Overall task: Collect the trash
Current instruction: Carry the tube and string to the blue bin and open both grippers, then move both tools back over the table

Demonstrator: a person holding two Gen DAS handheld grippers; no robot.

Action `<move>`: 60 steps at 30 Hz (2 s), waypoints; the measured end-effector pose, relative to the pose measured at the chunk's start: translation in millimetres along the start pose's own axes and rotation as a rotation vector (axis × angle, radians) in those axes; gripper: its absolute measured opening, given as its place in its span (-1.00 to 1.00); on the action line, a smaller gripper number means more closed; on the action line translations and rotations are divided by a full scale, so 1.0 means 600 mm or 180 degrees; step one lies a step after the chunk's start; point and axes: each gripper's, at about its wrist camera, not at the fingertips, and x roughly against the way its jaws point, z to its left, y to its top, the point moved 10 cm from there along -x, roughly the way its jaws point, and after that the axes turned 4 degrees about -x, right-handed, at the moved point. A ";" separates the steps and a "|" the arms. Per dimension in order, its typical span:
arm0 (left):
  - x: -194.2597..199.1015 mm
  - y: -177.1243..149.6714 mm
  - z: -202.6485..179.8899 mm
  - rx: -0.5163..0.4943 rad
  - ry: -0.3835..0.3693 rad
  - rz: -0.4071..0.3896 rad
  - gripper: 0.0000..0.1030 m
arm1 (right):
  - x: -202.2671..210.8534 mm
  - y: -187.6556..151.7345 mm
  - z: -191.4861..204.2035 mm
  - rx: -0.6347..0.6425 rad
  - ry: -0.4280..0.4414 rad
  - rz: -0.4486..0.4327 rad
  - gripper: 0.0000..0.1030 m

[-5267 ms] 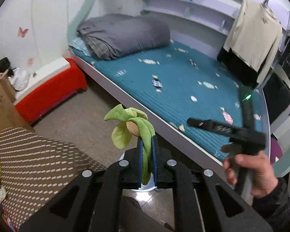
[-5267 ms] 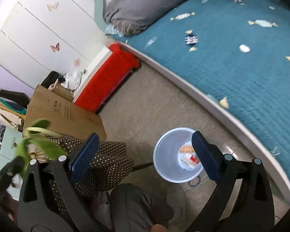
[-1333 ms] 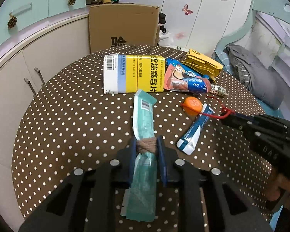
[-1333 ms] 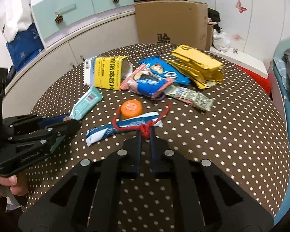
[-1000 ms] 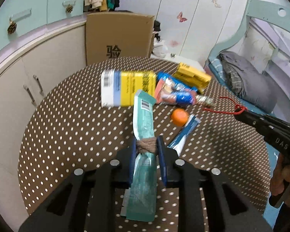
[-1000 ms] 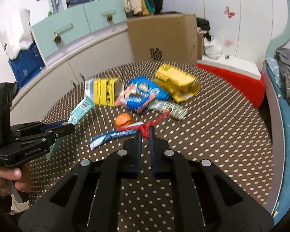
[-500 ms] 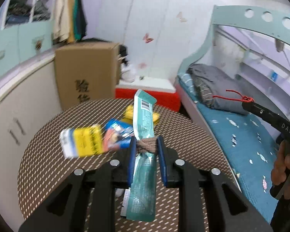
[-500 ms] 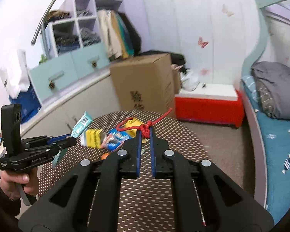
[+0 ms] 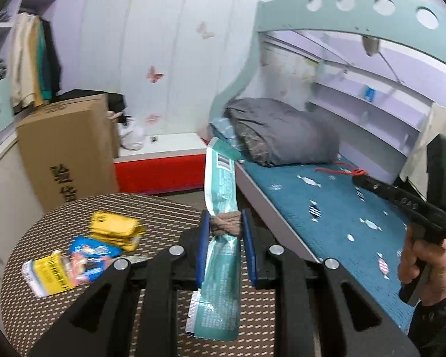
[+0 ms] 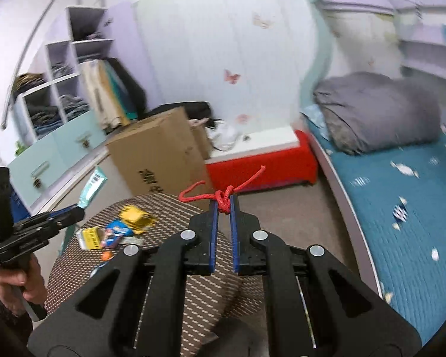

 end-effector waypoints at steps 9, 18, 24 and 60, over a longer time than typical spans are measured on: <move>-0.080 -0.014 -0.116 -0.0186 -0.0334 0.0242 -0.60 | -0.061 -0.104 -0.174 -0.0683 -0.0354 0.0504 -0.85; -0.172 -0.058 -0.187 -0.0371 -0.0467 0.0620 -0.60 | -0.165 -0.272 -0.303 -0.1414 -0.0501 0.1148 -0.82; -0.250 -0.108 -0.237 -0.0459 -0.0552 0.0969 -0.60 | -0.194 -0.342 -0.356 -0.1775 -0.0571 0.1419 0.34; -0.302 -0.131 -0.226 -0.0471 -0.0290 0.1169 0.78 | -0.008 -0.184 -0.332 -0.1622 -0.0821 0.0248 0.88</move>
